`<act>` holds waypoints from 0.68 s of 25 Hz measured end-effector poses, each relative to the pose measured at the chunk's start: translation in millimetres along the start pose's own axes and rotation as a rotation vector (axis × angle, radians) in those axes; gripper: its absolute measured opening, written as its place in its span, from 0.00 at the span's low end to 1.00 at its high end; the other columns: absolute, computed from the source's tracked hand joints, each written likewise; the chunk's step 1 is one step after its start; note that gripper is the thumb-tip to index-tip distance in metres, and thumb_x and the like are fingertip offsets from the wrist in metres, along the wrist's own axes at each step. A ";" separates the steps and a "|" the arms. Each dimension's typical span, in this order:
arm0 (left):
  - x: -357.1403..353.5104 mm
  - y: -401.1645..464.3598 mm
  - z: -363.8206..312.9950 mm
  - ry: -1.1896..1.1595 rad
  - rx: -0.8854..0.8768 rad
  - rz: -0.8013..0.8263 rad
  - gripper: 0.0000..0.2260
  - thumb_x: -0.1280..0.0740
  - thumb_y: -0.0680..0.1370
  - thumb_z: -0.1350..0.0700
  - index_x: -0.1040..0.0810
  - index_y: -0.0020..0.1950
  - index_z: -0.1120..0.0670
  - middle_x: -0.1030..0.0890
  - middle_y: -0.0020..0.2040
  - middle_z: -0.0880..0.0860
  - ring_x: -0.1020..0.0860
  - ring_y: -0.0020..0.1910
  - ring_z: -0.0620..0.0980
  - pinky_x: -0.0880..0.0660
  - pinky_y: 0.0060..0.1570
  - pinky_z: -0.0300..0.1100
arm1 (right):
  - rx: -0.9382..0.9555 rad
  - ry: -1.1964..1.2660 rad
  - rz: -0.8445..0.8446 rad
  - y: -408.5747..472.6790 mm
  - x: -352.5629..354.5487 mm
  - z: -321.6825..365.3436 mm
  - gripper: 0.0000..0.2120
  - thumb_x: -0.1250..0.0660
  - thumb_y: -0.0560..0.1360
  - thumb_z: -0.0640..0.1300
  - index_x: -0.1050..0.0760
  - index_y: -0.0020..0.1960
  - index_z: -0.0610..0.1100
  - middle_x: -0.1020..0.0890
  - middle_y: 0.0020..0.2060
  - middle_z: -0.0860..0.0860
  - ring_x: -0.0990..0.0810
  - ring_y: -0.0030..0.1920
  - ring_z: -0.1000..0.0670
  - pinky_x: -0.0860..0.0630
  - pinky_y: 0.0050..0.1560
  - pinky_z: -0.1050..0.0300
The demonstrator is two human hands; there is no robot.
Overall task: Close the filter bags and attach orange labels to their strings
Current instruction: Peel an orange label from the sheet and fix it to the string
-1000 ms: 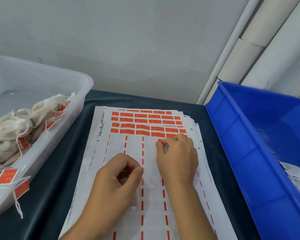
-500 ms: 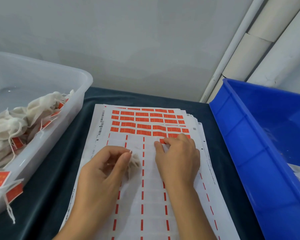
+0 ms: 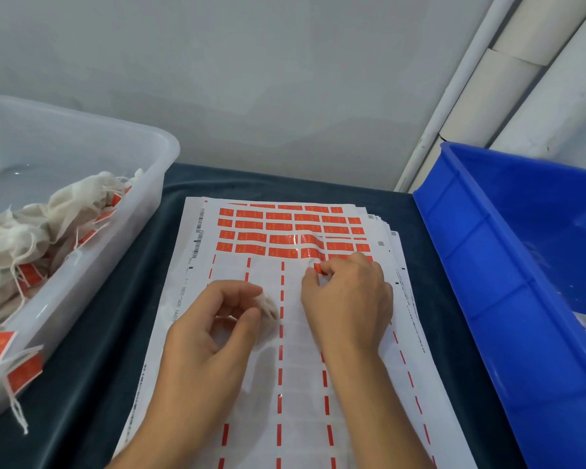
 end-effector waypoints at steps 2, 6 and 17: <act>0.9 -0.4 0.5 -0.015 -0.008 0.002 0.14 0.33 0.80 0.60 0.19 0.54 0.40 0.15 0.51 0.42 0.16 0.52 0.43 0.20 0.44 0.32 | 0.074 -0.040 -0.012 -3.1 1.6 5.5 0.18 0.33 0.78 0.61 0.17 0.61 0.52 0.17 0.57 0.54 0.21 0.53 0.52 0.21 0.57 0.53; 0.1 -0.8 0.3 0.005 -0.008 0.003 0.12 0.34 0.81 0.59 0.19 0.55 0.40 0.15 0.52 0.42 0.16 0.53 0.44 0.23 0.51 0.37 | 0.195 -0.138 0.087 0.0 -3.0 10.8 0.23 0.37 0.80 0.62 0.24 0.73 0.55 0.21 0.65 0.54 0.22 0.61 0.49 0.23 0.62 0.50; -1.8 2.1 -0.4 0.026 0.063 0.020 0.12 0.34 0.82 0.58 0.20 0.54 0.39 0.17 0.52 0.36 0.18 0.53 0.38 0.24 0.49 0.35 | 0.288 -0.017 0.259 16.7 -8.1 -14.8 0.22 0.39 0.81 0.64 0.28 0.73 0.60 0.29 0.68 0.62 0.36 0.61 0.60 0.38 0.63 0.59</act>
Point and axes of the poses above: each hand's wrist, its own y-axis towards the middle knuckle, its own x-axis out of the back of the hand, z = x × y, the point moved 6 cm from there along y, towards the middle knuckle
